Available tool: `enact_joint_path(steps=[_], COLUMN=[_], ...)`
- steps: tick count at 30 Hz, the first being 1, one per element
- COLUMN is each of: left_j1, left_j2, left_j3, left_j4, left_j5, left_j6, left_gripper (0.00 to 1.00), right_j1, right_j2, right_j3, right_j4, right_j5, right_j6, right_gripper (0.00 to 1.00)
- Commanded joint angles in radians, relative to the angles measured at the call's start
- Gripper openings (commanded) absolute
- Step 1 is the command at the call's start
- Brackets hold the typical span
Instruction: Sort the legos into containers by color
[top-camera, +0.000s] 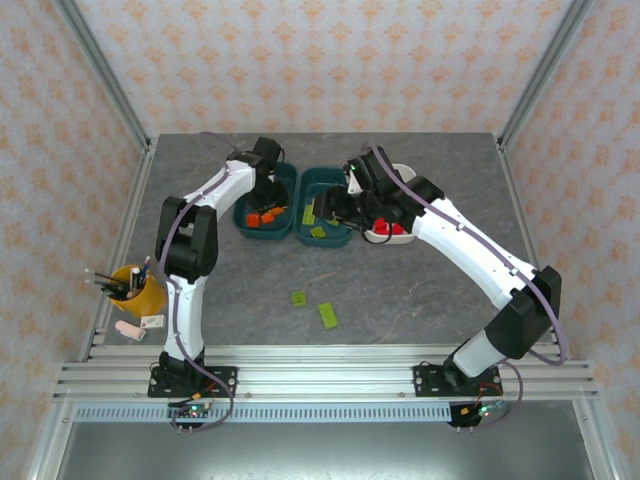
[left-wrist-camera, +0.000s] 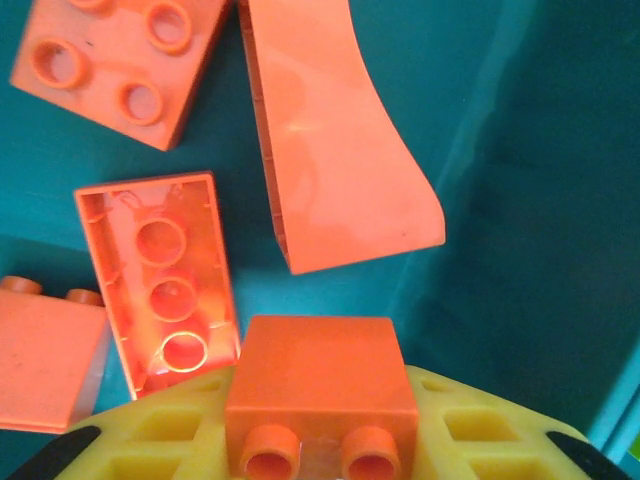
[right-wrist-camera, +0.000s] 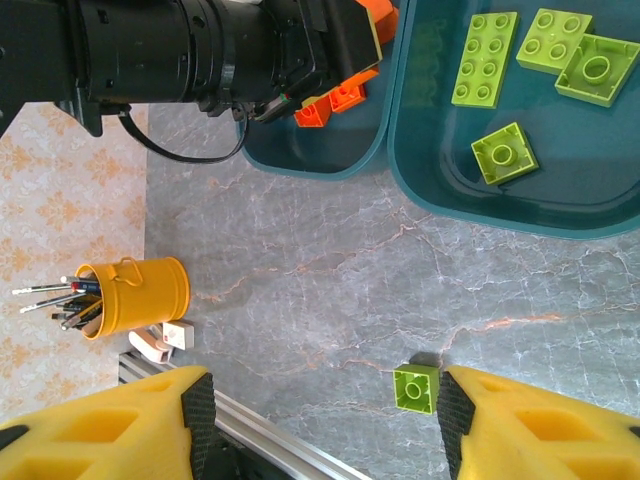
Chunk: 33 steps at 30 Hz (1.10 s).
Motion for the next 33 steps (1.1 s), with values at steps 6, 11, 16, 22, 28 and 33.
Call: enact_joint_path(steps=[6, 11, 16, 22, 28, 33], left_j1=[0.004, 0.003, 0.004, 0.004, -0.013, -0.094], left_j2=[0.012, -0.064, -0.238, -0.572, -0.926, -1.222], left_j3=[0.037, 0.021, -0.061, -0.293, -0.572, -0.804], left_j4=[-0.036, -0.035, -0.035, -0.072, -0.182, -0.255], left_j5=[0.006, -0.002, -0.056, -0.195, -0.28, -0.292], left_j6=[-0.01, -0.023, -0.053, -0.126, -0.206, -0.291], left_gripper=[0.52, 0.61, 0.66, 0.73, 0.76, 0.77], right_j1=[0.01, 0.052, 0.164, 0.307, 0.38, 0.384], right_j2=[0.006, 0.019, 0.066, 0.192, 0.388, 0.498], right_j3=[-0.005, 0.003, -0.004, -0.022, 0.082, 0.116], right_j4=[-0.05, -0.149, -0.217, -0.212, -0.244, -0.248], right_j5=[0.056, 0.127, 0.215, 0.245, 0.207, 0.195], right_j6=[-0.025, -0.11, -0.188, -0.187, -0.166, -0.092], right_gripper=[0.62, 0.62, 0.62, 0.62, 0.64, 0.65])
